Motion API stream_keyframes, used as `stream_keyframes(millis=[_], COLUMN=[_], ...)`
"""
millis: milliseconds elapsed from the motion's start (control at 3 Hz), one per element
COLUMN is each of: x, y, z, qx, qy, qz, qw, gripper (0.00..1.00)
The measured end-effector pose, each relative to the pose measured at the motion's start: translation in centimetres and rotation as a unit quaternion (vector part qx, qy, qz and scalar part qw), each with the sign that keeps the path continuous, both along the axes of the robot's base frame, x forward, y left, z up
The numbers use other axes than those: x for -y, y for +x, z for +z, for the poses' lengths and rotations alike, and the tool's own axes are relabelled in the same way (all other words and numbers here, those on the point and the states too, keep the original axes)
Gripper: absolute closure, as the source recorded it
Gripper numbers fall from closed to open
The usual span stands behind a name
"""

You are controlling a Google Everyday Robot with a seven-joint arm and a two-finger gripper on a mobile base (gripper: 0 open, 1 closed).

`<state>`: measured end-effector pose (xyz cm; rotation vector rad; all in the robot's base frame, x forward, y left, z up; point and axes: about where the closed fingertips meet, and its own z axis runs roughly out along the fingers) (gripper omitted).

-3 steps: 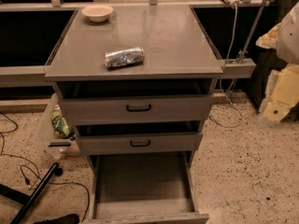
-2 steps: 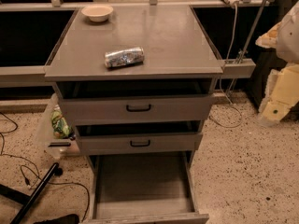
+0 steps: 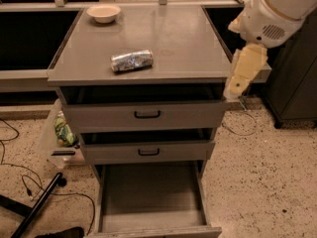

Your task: Place redbull can into bottom drawer

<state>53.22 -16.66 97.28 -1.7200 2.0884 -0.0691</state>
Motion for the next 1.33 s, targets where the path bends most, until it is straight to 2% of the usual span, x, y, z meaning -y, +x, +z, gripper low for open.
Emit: stream_keyframes(millis=[333, 667, 1000, 1333], x=[-5.2, -5.7, -9.0, -12.2], y=[6.7, 7.0, 10.4, 15.2], z=[-1.6, -1.8, -2.7, -4.1], qx=[0.001, 0.006, 0.019, 0.026], qy=[0.021, 0.021, 0.025, 0.043], qz=[0.043, 0.050, 0.096, 0.143], qw=[0.9988, 0.9985, 0.9949, 0.9884], gripper=[0.00, 0.00, 0.00, 0.00])
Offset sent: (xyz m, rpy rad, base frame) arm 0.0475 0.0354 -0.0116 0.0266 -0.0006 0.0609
